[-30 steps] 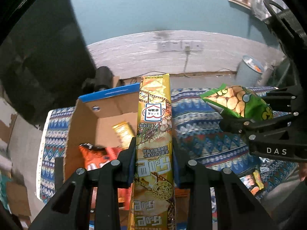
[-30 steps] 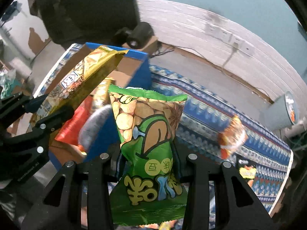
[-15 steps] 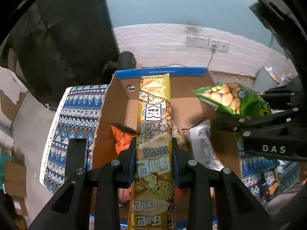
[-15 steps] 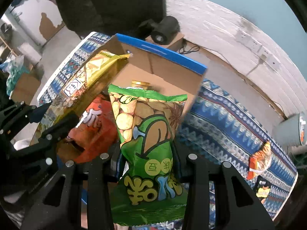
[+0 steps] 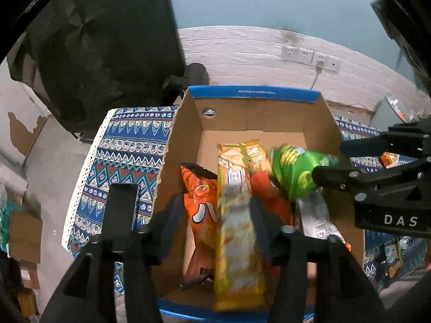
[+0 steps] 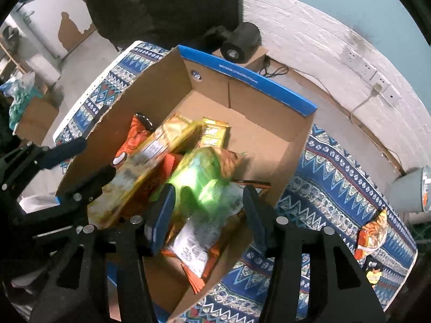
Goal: Organize snacks
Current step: 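Carry both snacks over the box and open both tools to drop them, then move both tools back over the remaining snacks on the cloth, then grasp the orange striped bag with left tool while right tool grasps black yellow-label bag, then carry both bags over the box and open both tools to drop them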
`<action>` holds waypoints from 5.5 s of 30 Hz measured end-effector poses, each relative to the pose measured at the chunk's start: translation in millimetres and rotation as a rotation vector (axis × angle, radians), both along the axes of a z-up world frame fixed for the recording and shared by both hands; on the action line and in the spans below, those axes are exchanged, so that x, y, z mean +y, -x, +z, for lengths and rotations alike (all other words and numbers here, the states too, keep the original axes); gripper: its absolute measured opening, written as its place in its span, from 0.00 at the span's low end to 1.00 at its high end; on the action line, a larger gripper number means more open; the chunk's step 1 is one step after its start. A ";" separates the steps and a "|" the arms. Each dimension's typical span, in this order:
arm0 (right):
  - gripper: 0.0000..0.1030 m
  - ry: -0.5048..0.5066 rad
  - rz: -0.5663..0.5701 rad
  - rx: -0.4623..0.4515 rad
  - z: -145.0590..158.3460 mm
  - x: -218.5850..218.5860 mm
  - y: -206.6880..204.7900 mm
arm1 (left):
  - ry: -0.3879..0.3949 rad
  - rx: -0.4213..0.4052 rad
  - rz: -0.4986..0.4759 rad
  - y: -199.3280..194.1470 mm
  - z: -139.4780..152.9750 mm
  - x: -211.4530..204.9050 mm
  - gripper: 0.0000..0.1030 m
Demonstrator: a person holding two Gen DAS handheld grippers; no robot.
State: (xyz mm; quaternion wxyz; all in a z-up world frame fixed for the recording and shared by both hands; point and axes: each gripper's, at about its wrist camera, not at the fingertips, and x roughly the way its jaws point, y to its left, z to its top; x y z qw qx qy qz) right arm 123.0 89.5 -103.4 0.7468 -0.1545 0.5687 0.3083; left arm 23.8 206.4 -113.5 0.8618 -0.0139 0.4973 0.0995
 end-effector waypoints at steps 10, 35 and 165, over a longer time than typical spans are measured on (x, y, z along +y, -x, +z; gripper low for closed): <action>0.63 -0.001 -0.059 -0.015 7.6 -32.7 -1.6 | 0.039 0.017 -0.017 -8.3 -3.0 -12.5 0.61; 0.73 0.072 -0.282 -0.049 11.3 -202.6 1.7 | 0.000 0.073 -0.308 -32.5 0.6 -164.9 0.77; 0.62 0.091 -0.490 -0.018 -27.4 -353.0 -19.5 | -0.044 0.106 -0.537 -106.2 -21.8 -316.6 0.44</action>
